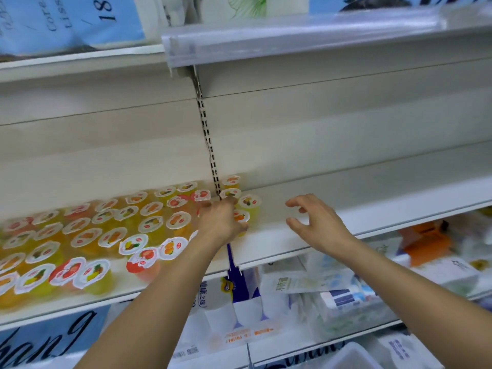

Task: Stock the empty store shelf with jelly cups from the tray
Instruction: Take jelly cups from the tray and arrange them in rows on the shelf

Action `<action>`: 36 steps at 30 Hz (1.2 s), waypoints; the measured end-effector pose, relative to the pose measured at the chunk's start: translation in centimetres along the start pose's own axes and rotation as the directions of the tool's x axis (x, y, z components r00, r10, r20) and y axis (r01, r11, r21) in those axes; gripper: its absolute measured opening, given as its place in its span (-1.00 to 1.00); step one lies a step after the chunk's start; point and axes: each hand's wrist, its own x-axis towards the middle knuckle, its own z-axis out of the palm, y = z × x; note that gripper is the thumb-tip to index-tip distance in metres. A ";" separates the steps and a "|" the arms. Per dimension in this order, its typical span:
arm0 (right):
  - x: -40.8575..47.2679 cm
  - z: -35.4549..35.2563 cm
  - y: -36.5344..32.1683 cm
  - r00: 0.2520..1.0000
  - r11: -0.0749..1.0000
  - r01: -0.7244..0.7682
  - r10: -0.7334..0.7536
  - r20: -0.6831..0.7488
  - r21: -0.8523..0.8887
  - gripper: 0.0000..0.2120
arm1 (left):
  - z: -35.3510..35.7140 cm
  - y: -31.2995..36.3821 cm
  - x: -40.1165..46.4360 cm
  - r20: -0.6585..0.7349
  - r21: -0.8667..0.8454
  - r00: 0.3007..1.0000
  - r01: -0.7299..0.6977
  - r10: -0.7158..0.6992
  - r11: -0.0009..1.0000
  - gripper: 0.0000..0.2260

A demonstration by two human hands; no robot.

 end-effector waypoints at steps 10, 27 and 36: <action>-2.0 -1.7 0.2 0.999 1.000 0.014 -0.014 -0.032 -0.015 -0.67 | 0.4 0.5 -0.6 -0.031 0.086 0.999 -0.033 0.036 0.996 -0.45; -19.2 -3.6 7.8 0.995 0.980 -0.028 0.009 -0.097 -0.195 -0.57 | 8.6 10.7 -15.1 -0.107 -0.161 0.896 -0.442 0.430 0.882 -0.39; -32.8 -0.6 16.5 0.886 0.892 -0.416 0.441 0.145 -0.175 -0.50 | 19.7 15.1 -22.4 0.279 -0.332 0.843 -0.365 0.460 0.870 -0.41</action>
